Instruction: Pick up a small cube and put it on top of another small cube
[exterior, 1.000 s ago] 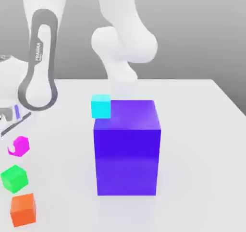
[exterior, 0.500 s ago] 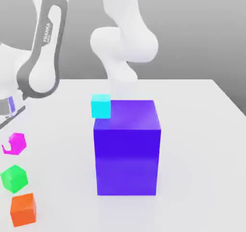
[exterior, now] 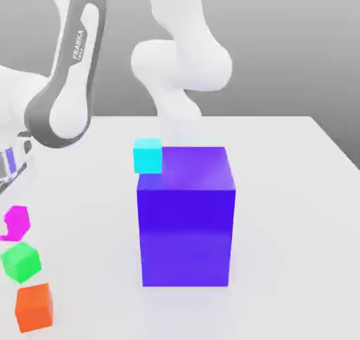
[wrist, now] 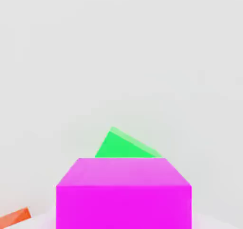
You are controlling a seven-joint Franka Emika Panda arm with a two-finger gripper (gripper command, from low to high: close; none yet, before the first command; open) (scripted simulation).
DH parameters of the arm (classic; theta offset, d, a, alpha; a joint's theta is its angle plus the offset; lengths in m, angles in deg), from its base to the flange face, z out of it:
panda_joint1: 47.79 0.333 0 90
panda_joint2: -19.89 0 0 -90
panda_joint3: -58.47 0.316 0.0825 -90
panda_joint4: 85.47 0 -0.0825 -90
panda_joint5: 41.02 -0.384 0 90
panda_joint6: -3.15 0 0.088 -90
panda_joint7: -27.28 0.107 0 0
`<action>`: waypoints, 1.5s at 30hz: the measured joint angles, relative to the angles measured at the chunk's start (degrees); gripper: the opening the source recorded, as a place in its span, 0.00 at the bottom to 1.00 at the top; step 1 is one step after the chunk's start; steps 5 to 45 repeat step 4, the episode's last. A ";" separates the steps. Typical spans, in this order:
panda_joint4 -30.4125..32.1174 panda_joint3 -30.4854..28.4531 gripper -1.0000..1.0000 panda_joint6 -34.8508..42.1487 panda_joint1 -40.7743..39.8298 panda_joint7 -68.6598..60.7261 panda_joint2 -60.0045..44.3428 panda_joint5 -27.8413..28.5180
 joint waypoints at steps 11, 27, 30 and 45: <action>-0.08 0.49 1.00 -0.94 -0.32 -0.53 -1.07 -0.71; -0.08 0.49 1.00 -0.94 -0.32 -0.53 -1.07 -0.71; -0.08 0.49 1.00 -0.94 -0.32 -0.53 -1.07 -0.71; -0.08 0.49 1.00 -0.94 -0.32 -0.53 -1.07 -0.71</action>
